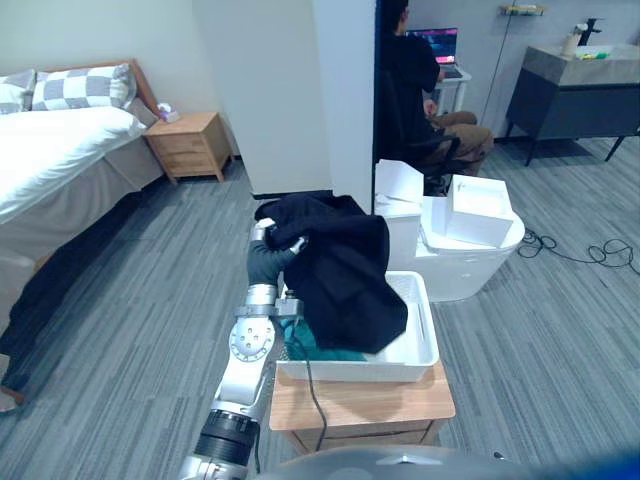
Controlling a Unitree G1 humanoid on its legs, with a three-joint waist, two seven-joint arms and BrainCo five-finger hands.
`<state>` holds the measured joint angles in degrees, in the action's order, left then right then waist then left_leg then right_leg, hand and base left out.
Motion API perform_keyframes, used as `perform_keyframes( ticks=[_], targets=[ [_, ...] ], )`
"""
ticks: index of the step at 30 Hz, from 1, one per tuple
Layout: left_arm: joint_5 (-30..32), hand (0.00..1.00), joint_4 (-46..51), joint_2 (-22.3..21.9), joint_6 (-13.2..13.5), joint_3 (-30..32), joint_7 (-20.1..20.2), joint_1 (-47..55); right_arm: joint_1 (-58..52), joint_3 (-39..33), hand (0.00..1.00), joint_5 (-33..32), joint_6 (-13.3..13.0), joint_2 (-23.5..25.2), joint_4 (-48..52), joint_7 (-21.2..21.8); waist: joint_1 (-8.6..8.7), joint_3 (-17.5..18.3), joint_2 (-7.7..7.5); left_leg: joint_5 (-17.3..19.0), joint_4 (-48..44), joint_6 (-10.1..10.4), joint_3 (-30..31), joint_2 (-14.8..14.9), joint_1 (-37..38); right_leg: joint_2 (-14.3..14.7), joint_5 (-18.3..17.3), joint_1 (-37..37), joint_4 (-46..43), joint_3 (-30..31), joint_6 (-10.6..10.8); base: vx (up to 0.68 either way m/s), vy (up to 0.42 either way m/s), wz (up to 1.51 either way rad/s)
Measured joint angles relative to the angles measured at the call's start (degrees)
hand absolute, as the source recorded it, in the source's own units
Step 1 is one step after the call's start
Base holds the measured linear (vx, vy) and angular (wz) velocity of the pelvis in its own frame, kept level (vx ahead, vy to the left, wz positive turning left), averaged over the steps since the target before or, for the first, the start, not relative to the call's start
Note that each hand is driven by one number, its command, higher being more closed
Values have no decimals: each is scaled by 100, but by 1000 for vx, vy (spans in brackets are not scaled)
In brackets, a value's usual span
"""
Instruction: Tidy the bed and pick cloth on bed and put in laundry
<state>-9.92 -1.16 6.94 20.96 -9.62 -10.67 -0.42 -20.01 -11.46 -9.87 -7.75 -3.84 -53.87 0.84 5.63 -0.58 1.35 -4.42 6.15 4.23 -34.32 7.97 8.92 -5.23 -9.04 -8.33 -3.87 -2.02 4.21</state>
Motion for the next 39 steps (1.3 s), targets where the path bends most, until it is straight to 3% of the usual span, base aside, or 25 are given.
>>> perform_keyframes(
  ticks=[4, 9, 13, 16, 27, 34, 39],
  targets=[
    [203, 100, -267, 70, -272, -75, -404, -162, 2, 5, 0, 5, -1, 8, -4, -1, 36, 17, -7, 27, -2, -10, -87, -81, 40, -42, 61, -6, 4, 89, -45, 98, 32, -13],
    [201, 100, -1149, 593, -557, 183, -863, -775, 19, 84, 0, 5, -2, 35, -2, -3, 131, 8, -53, 64, -1, 37, -151, -78, 46, -39, 66, -5, 66, 109, -48, 65, -2, -8],
    [57, 100, -1640, 979, -679, 406, -801, -1206, 15, 122, 0, 5, 2, 41, 0, -2, 198, -15, -98, 98, -1, 85, -268, -77, 48, -41, 71, 43, 84, 158, -56, 25, -8, -12],
    [-67, 100, -1648, 1026, -686, 402, -676, -1257, 16, 139, 0, 5, -4, 48, 10, 2, 279, -71, -123, 112, -1, 102, -297, -81, 8, -42, 78, 109, 82, 196, -69, -3, -9, -9],
    [252, 100, -1584, 764, -686, 29, -168, -1244, -29, 142, 0, 1, -75, 32, 126, 25, 443, -181, -63, 108, -3, 118, -610, 84, -14, 136, 299, 363, -29, 808, -254, -18, -16, -17],
    [375, 100, -1471, 560, -854, -372, -105, -1173, -84, 246, 0, 5, -68, -85, 340, 67, 460, -309, 70, 77, -2, 136, -775, 272, -37, 298, 380, 571, -179, 1085, -236, -113, -75, -14],
    [386, 100, -1555, 477, -969, -542, -231, -1294, 19, 317, 0, -13, -33, -138, 581, 107, 544, -545, 115, 41, -3, 124, -930, 293, -654, 326, 358, 1324, -237, 1161, -187, -173, -87, -16]
  ],
)
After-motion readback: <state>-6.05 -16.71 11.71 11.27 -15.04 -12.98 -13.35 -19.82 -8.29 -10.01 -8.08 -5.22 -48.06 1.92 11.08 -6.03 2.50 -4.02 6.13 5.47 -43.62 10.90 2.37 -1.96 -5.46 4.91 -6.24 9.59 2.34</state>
